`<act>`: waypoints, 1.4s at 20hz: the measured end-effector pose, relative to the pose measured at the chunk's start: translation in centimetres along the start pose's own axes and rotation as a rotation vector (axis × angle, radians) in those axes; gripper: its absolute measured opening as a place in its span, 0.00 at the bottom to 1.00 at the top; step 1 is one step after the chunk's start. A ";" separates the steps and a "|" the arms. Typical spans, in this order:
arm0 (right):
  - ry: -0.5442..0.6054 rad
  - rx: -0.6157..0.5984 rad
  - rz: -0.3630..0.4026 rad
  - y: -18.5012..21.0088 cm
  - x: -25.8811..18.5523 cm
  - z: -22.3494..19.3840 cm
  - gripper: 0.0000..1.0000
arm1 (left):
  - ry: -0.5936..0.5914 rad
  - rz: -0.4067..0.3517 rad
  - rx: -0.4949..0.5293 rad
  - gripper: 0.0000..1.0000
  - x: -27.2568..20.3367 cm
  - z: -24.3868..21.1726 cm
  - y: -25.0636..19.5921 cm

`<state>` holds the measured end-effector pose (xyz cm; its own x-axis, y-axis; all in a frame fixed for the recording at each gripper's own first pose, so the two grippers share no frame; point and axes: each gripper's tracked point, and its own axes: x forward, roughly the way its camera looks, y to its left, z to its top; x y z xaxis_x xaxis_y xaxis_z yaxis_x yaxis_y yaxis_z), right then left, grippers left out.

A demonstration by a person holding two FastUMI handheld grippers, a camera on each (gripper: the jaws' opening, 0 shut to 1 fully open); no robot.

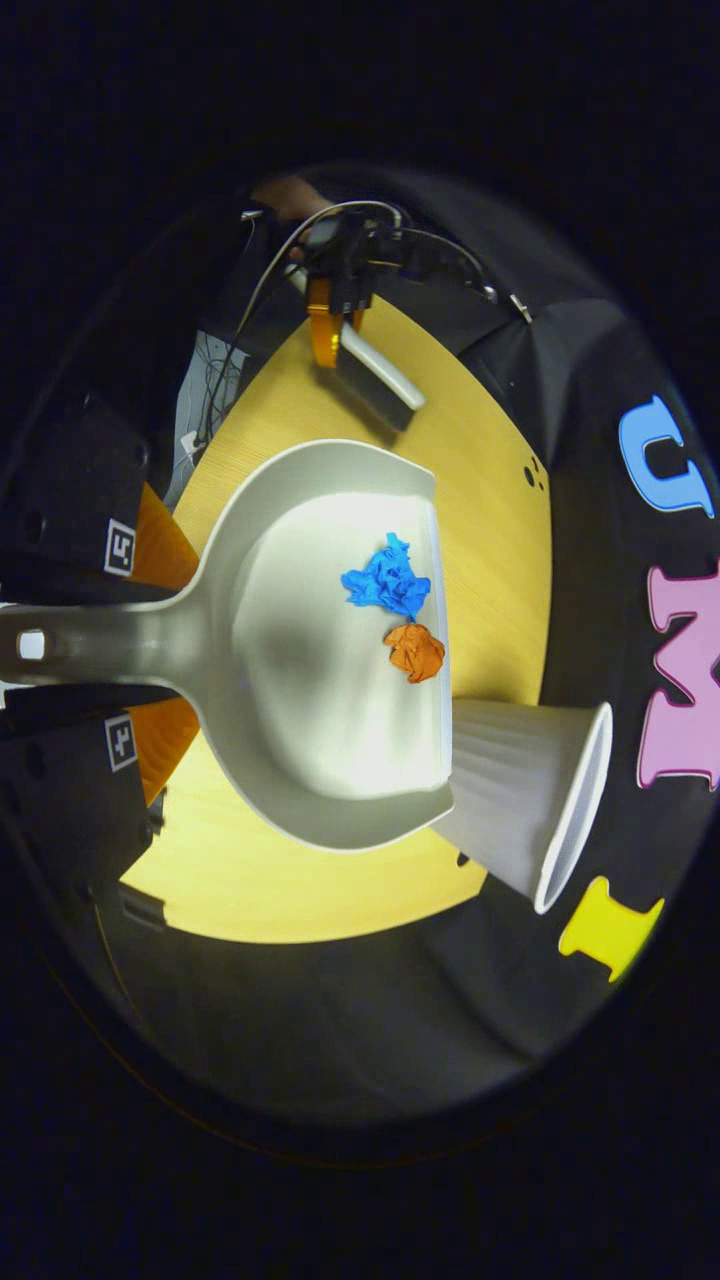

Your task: Pick up the small broom and dustpan from the desktop, sweep the trash into the dustpan with the broom, and then empty the trash into the garbage bin.

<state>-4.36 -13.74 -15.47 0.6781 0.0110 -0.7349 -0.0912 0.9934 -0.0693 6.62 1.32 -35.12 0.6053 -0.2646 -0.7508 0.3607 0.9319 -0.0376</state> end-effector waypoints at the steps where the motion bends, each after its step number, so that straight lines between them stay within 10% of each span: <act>1: -0.010 0.018 -0.010 -0.3 -1.2 0.9 0.35 | 0.006 0.000 -0.004 0.26 0.2 -0.8 -0.1; 15: -0.191 0.123 -0.093 -4.5 -5.8 13.6 0.39 | -0.030 0.041 -0.092 0.27 -1.4 -3.5 3.9; 28: -0.215 0.103 -0.295 -13.9 0.1 23.6 0.35 | -0.033 0.067 -0.152 0.27 -2.2 -2.1 6.6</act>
<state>14.15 -24.91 1.32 0.8030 -0.2642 -0.5342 0.1973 0.9637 -0.1800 6.19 8.56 -35.11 0.6478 -0.2066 -0.7333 0.2092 0.9738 -0.0896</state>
